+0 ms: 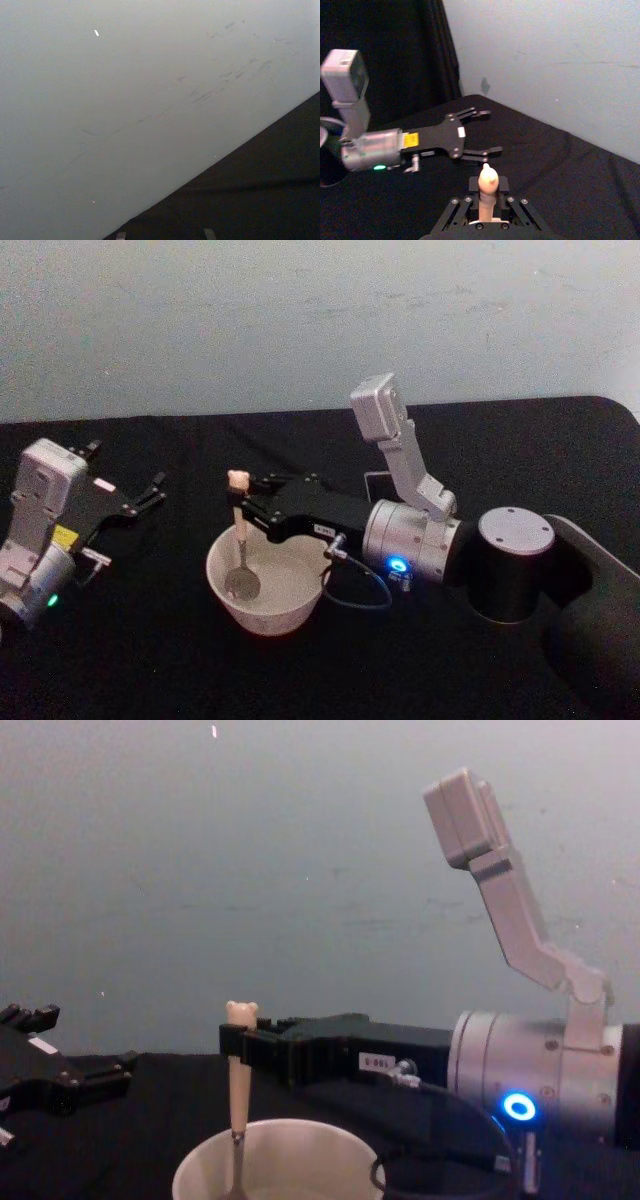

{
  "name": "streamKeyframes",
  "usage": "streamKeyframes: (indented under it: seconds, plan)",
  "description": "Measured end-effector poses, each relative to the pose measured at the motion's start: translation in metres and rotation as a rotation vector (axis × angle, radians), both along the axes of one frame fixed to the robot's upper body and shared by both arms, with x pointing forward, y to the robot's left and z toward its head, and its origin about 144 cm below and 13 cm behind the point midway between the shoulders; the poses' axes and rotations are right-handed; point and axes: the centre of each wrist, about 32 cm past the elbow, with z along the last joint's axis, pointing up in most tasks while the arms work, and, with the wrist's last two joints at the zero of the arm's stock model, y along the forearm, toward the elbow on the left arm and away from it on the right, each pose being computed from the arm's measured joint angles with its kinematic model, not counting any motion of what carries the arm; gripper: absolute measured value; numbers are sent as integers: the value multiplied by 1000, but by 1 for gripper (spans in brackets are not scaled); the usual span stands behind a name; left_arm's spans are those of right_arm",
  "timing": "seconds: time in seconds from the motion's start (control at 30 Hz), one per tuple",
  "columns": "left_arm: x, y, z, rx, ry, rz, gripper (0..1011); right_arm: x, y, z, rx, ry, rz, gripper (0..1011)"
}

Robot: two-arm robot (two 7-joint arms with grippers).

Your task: Pick up the stirring spoon with one hand, stir inside the cup, then place it back in its original position.

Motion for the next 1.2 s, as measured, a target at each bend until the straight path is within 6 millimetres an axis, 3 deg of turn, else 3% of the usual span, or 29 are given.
streamKeyframes:
  seconds: [0.63,1.2]
  plan:
    - [0,0,0,0,0,0,1001,11,-25,4,-23,-18,-108,218]
    - [0,0,0,0,0,0,1001,-25,-51,10,-6,9,-74,218]
